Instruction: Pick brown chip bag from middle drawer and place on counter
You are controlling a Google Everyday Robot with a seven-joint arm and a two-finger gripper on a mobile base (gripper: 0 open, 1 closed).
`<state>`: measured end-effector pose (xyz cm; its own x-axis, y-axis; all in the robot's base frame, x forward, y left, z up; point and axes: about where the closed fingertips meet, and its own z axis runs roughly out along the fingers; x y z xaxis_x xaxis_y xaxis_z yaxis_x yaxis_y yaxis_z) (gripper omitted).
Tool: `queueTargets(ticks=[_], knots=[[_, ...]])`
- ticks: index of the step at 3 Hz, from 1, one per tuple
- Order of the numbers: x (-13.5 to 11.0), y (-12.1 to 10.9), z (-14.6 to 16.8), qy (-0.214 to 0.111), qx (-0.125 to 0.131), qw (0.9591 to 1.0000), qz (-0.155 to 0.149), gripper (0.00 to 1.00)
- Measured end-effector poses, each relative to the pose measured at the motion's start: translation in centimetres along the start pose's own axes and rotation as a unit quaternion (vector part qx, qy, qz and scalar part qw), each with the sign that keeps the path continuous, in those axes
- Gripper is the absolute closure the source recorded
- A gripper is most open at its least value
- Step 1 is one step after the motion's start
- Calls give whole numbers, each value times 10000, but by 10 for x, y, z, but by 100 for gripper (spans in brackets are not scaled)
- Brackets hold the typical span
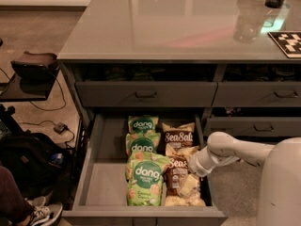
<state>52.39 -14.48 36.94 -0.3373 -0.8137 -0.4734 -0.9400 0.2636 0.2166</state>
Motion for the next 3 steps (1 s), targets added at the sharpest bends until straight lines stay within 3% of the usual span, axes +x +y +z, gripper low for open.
queueTargets(ticks=[1,3], knots=[[0,0,0,0,0,10000,0,19],[-4,2,-6,-2,-2,10000,-8,66]])
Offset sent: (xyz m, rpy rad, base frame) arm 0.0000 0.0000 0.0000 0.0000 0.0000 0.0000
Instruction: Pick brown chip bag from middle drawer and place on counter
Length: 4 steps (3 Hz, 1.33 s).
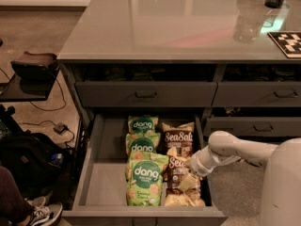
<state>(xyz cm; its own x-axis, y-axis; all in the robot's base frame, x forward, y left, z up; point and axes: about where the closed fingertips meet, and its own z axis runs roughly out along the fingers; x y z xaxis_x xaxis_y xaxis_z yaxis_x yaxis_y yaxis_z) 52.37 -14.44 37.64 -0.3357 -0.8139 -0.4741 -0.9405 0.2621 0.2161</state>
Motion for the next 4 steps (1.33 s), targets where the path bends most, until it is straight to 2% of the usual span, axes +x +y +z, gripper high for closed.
queueTargets(ticks=[1,2,3,4], knots=[[-3,2,-5,-2,-2,10000,-1,89],[-25,18,-36,-325,-34,9989,-323,100],[-50,32,-73,-750,-144,9940,-783,100],[-80,49,-99,-1047,-425,9846,-1335,100]])
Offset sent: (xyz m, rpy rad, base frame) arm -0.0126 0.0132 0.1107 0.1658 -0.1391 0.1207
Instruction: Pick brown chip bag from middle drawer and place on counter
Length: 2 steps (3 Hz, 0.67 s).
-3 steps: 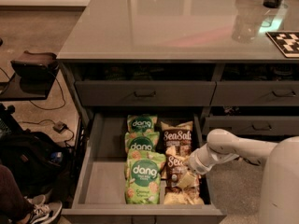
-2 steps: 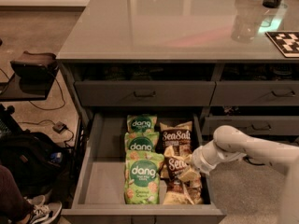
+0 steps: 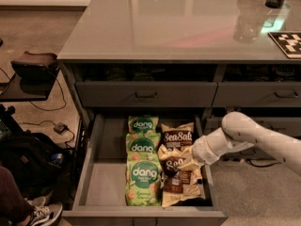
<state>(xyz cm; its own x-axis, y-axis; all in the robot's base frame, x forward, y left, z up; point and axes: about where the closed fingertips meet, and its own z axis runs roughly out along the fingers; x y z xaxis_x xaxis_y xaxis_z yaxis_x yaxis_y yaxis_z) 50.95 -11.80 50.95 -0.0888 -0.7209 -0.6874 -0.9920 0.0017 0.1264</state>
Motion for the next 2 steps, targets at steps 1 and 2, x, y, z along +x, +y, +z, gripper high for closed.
queueTargets(ticks=[1,2], knots=[[-36,10,-15,-177,-333,9983,-452,100],[-72,26,-31,-313,-537,9945,-848,100]])
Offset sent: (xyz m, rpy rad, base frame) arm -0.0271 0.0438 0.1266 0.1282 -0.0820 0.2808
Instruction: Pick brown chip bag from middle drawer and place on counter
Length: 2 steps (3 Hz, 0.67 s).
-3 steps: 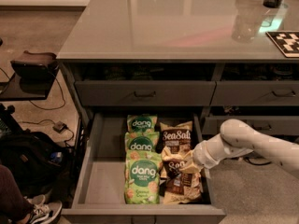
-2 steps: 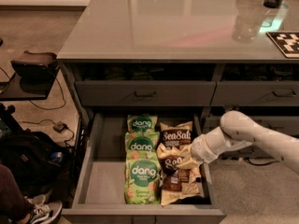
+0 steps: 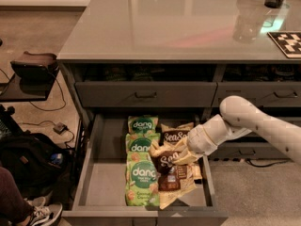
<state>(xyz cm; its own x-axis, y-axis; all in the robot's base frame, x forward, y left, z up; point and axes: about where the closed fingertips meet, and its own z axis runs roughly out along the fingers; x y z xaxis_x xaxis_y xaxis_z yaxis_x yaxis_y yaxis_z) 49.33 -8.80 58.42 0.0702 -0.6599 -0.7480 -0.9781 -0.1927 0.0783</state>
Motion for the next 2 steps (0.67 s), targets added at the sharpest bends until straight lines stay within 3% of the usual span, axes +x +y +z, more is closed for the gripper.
queueTargets(ticks=[2], knots=[[-78,5,-35,-481,160,9972,-547,100]])
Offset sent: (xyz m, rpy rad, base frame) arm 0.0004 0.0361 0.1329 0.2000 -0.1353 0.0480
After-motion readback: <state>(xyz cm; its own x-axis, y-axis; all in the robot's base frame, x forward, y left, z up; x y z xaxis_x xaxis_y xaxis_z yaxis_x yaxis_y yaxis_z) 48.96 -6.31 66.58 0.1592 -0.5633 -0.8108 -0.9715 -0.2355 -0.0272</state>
